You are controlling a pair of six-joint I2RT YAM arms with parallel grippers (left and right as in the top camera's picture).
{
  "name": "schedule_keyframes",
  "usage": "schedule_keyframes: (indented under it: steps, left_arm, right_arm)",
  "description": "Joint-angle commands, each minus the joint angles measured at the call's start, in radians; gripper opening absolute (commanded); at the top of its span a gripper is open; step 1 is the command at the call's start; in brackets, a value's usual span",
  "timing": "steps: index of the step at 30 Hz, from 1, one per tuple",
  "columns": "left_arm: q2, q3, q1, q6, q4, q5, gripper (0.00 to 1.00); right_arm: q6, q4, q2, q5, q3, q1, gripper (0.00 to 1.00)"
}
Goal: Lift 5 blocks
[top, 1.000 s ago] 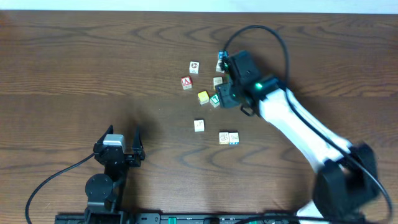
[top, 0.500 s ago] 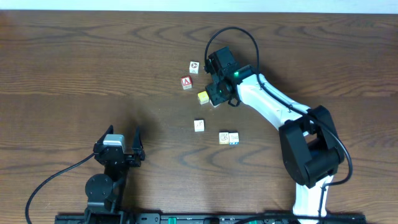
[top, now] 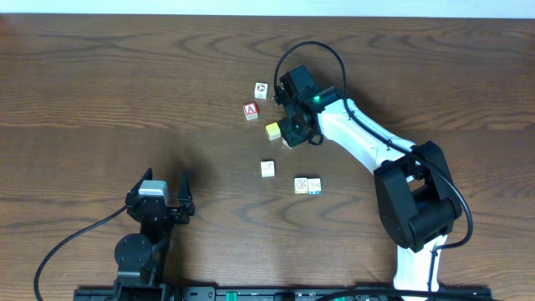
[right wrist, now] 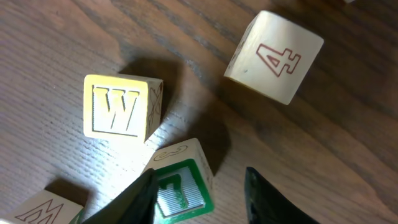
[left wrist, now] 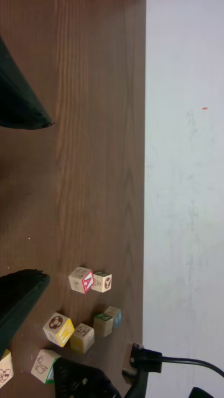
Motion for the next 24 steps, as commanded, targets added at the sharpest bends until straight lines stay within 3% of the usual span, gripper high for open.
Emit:
schedule_keyframes:
  steps: [1, 5, 8, 12, 14, 17, 24]
  left_arm:
    - [-0.001, -0.012, 0.005, -0.005, -0.040, 0.018, 0.73]
    - [-0.001, -0.012, 0.005, -0.005, -0.040, 0.018, 0.73]
    - [-0.001, -0.012, 0.005, -0.005, -0.040, 0.017, 0.73]
    - [-0.001, -0.012, 0.005, -0.005, -0.040, 0.018, 0.73]
    - [-0.001, -0.012, 0.005, -0.005, -0.040, 0.017, 0.73]
    - [-0.001, -0.012, 0.005, -0.005, -0.040, 0.017, 0.73]
    - [-0.001, -0.012, 0.005, -0.005, -0.040, 0.017, 0.73]
  right_arm:
    - [-0.025, -0.018, -0.004, 0.002, 0.007, 0.005, 0.36]
    - [-0.025, -0.043, -0.004, 0.002, 0.007, 0.005, 0.30]
    - [-0.019, -0.069, -0.005, 0.003, 0.007, 0.006, 0.17]
    - [-0.012, -0.078, -0.005, 0.002, 0.007, 0.006, 0.13]
    - [-0.012, -0.074, -0.006, 0.002, 0.007, 0.008, 0.20]
    - [-0.013, -0.071, -0.013, 0.013, 0.007, 0.012, 0.52]
    - [-0.013, -0.072, -0.069, 0.014, 0.012, 0.011, 0.58]
